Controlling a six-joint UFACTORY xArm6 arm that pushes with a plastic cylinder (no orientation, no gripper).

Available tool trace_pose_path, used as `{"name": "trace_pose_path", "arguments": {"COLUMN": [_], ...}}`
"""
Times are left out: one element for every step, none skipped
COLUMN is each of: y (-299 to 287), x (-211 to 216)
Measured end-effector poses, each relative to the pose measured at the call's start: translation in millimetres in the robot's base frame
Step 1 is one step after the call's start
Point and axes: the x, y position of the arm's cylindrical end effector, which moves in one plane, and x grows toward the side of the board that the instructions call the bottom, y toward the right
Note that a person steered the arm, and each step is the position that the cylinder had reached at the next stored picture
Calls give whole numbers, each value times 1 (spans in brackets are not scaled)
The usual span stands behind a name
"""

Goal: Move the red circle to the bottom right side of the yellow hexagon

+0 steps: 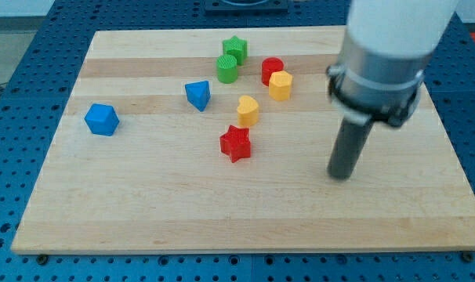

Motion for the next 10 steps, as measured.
{"name": "trace_pose_path", "arguments": {"y": [3, -19, -32, -65, -100, -125, -134, -130, -109, -98], "x": [-119, -204, -205, -221, -219, -204, -164, -172, -211, -214]}}
